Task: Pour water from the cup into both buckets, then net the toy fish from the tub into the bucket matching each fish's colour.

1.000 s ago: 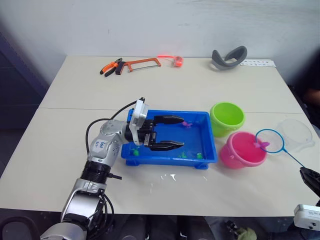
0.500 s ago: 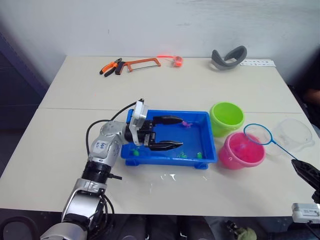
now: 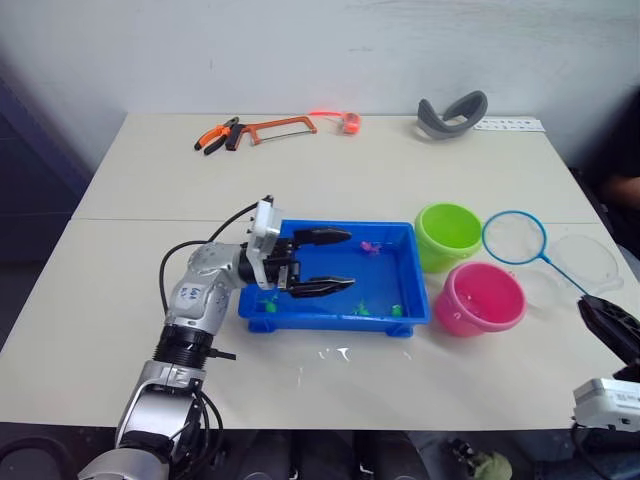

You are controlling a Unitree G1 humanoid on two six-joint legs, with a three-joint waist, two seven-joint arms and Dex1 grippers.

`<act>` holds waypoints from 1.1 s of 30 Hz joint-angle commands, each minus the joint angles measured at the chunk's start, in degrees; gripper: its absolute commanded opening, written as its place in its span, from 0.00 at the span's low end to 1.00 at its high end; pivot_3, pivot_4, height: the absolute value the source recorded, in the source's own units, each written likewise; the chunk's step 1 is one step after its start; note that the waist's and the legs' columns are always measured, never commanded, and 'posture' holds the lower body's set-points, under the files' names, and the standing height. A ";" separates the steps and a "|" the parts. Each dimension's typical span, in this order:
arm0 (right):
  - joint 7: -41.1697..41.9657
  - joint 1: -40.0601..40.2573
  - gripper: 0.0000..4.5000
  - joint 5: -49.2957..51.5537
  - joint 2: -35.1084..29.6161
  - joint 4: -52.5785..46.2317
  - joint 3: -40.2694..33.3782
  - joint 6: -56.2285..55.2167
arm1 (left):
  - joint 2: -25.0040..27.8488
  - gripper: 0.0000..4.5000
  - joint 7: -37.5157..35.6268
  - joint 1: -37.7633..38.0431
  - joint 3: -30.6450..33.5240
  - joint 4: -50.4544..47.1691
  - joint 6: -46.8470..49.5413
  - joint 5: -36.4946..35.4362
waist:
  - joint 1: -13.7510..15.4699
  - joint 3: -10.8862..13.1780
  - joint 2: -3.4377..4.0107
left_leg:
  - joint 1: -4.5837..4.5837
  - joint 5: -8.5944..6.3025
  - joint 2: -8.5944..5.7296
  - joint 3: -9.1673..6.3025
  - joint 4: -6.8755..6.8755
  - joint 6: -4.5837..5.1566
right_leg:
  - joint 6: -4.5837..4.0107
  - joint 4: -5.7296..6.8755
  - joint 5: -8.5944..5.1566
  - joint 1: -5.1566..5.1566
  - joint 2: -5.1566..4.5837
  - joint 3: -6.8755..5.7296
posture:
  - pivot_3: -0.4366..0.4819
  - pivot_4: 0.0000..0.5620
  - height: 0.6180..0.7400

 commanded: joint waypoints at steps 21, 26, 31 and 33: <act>11.69 -46.50 0.00 65.37 -11.51 -9.35 40.85 82.78 | 11.02 0.99 9.07 16.53 14.44 -13.55 -0.38 -2.61 | 0.41 0.01 -0.02 | -0.32 -0.06 -0.32 -0.34 0.12 0.30 | 0.04 -0.08 0.06 -0.03 -0.82 -0.58 | 0.48 0.27 1.00; 10.16 -51.92 0.00 62.32 -10.28 -7.25 43.75 88.27 | 11.88 0.99 9.10 17.23 14.31 -15.40 0.07 -2.83 | 0.38 0.01 -0.03 | -0.37 -0.05 -0.31 -0.35 0.11 0.28 | 0.04 0.00 0.06 -0.04 -0.79 -0.65 | 0.48 0.27 1.00; 9.70 -55.00 0.00 58.65 -8.43 -5.16 45.45 89.81 | 12.67 0.99 8.96 15.81 12.70 -16.18 1.41 -2.34 | 0.37 0.01 -0.02 | -0.37 -0.04 -0.32 -0.32 0.11 0.28 | 0.06 0.04 0.07 -0.05 -0.76 -0.64 | 0.48 0.27 1.00; 9.21 -55.28 0.00 56.96 -7.65 -4.50 46.02 89.87 | 12.96 0.99 8.74 15.33 12.54 -15.94 1.19 -2.07 | 0.38 0.01 -0.03 | -0.38 -0.05 -0.32 -0.32 0.11 0.28 | 0.06 0.04 0.07 -0.05 -0.76 -0.65 | 0.48 0.27 1.00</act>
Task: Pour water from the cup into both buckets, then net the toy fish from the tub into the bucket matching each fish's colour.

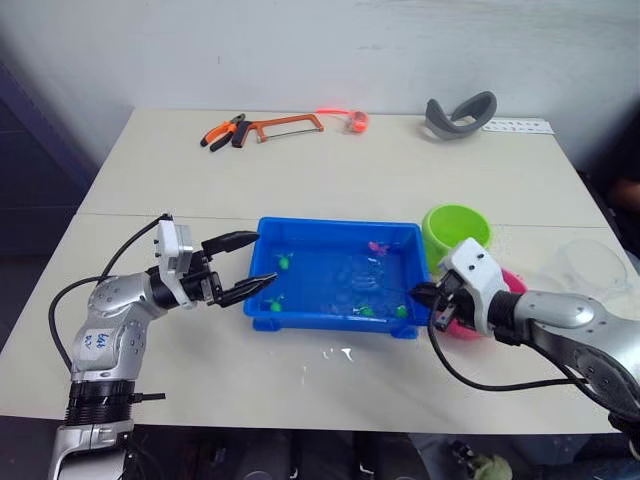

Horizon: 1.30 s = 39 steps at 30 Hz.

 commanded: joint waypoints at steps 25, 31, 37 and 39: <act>3.50 6.19 0.00 -20.93 6.24 0.29 0.31 -16.64 | 0.89 0.99 -0.23 -4.76 -2.88 -0.49 0.84 -0.36 | -0.04 0.00 0.00 | -0.01 0.02 0.01 0.08 -0.03 -0.03 | 0.02 0.04 0.00 -0.04 0.13 0.03 | 0.48 0.27 1.00; 4.07 7.65 0.00 -23.78 6.61 -0.37 0.39 -19.44 | 0.51 0.99 -0.09 -4.90 -3.33 -0.72 1.06 -0.47 | -0.04 0.00 0.00 | -0.01 0.02 0.01 0.08 -0.03 -0.03 | 0.02 0.04 0.00 -0.04 0.12 0.03 | 0.48 0.27 1.00; 8.37 13.58 0.00 -25.10 5.68 -3.24 -3.41 -29.30 | 0.56 0.99 -0.17 -4.62 -3.65 -0.96 1.38 -0.67 | 0.00 0.00 0.00 | -0.01 0.02 0.00 0.08 -0.04 -0.03 | 0.03 0.03 0.00 -0.04 0.14 0.03 | 0.48 0.27 1.00; 9.30 15.59 0.00 -25.60 5.69 -4.38 -5.66 -32.62 | 0.63 0.99 -0.27 -4.66 -3.69 -0.87 1.50 -0.72 | 0.02 0.00 0.00 | -0.01 0.02 0.00 0.09 -0.04 -0.03 | 0.03 0.03 0.01 -0.03 0.14 0.04 | 0.48 0.27 1.00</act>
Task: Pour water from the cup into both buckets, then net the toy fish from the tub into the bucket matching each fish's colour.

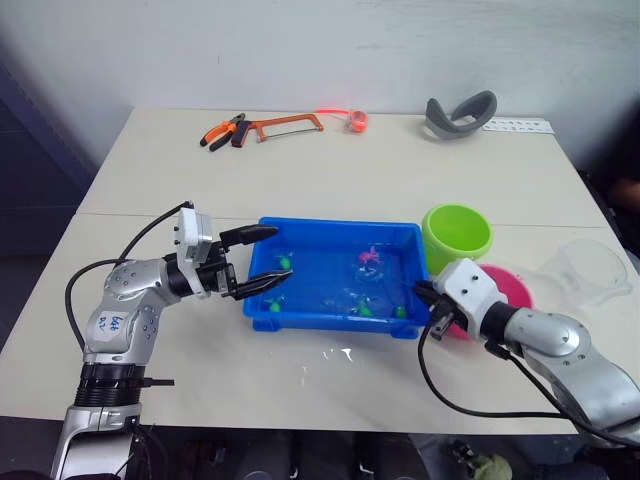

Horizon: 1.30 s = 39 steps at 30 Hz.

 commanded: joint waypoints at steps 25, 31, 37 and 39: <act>18.20 38.54 0.00 6.56 12.13 -15.82 -58.89 -24.51 | -8.53 0.99 -14.49 -14.34 -9.09 14.58 -3.75 1.39 | 0.31 0.00 -0.01 | 0.09 -0.01 0.05 0.03 -0.01 -0.02 | 0.04 -0.01 0.03 0.07 0.58 0.36 | 0.48 0.27 1.00; 17.84 42.75 0.00 -5.79 16.06 -9.71 -59.16 -39.94 | -12.58 0.99 -13.76 -15.52 -11.17 9.81 -0.44 -0.02 | 0.10 0.00 -0.01 | 0.15 -0.02 0.07 0.11 -0.03 -0.03 | 0.05 0.00 0.02 0.06 0.60 0.47 | 0.48 0.27 1.00; 11.81 42.80 0.00 -22.97 15.38 0.06 -55.70 -52.75 | -13.68 0.99 -12.48 -14.78 -12.16 6.48 2.09 -0.04 | 0.03 -0.01 -0.01 | 0.27 -0.01 0.09 0.22 -0.05 -0.08 | 0.03 -0.09 0.01 0.05 0.61 0.60 | 0.48 0.27 1.00; 8.56 42.06 0.00 -28.24 14.50 2.66 -54.97 -58.13 | -13.76 0.99 -12.14 -14.29 -12.21 5.68 2.53 0.01 | 0.02 0.00 0.01 | 0.30 -0.01 0.10 0.22 -0.05 -0.12 | 0.01 -0.09 0.00 0.05 0.61 0.62 | 0.48 0.27 1.00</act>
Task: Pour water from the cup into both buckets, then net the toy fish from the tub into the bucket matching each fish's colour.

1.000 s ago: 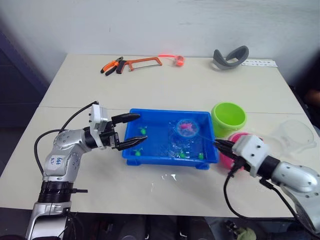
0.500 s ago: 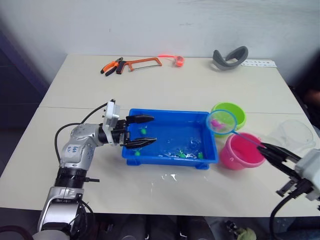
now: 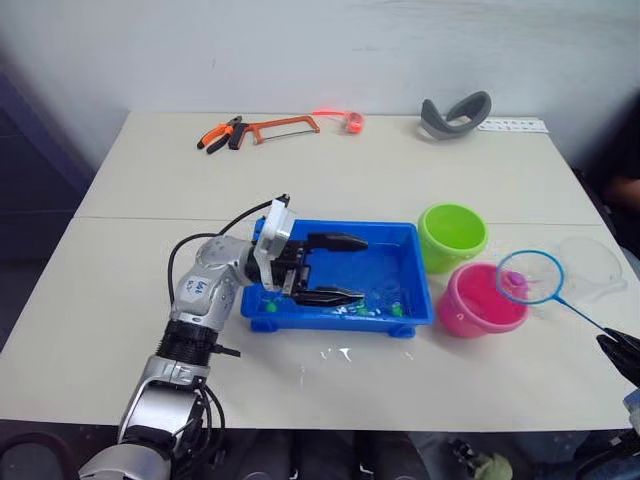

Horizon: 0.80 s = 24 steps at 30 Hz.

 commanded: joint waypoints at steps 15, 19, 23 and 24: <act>-31.45 -5.32 0.00 -38.58 -9.50 13.55 -5.57 -31.15 | -1.03 0.99 3.41 1.98 1.53 -4.95 1.56 -2.93 | 0.10 0.01 0.03 | 0.02 0.04 0.00 0.02 0.02 -0.06 | -0.02 0.01 -0.01 0.01 0.00 0.05 | 0.48 0.27 1.00; -38.88 -4.38 0.00 -44.64 -11.87 16.68 -5.79 -32.28 | -0.93 0.99 2.81 1.94 1.88 -3.03 0.32 -2.56 | -0.03 0.01 0.03 | 0.02 0.06 0.02 0.01 0.00 -0.10 | -0.06 0.01 -0.04 0.01 0.03 0.05 | 0.48 0.27 1.00; -42.53 -2.86 0.00 -42.34 -12.49 19.09 -5.51 -32.16 | -0.48 0.99 2.04 2.48 2.38 -1.56 -1.06 -2.22 | -0.01 0.01 0.03 | 0.04 0.09 0.05 0.01 0.00 -0.14 | -0.08 0.03 -0.05 0.01 0.05 0.04 | 0.48 0.27 1.00; -42.78 -2.50 0.00 -40.69 -12.60 19.66 -5.31 -32.11 | -0.36 0.99 1.93 2.62 2.46 -1.50 -1.24 -2.23 | -0.01 0.01 0.03 | 0.04 0.09 0.06 0.01 0.00 -0.14 | -0.08 0.02 -0.05 0.01 0.05 0.04 | 0.48 0.27 1.00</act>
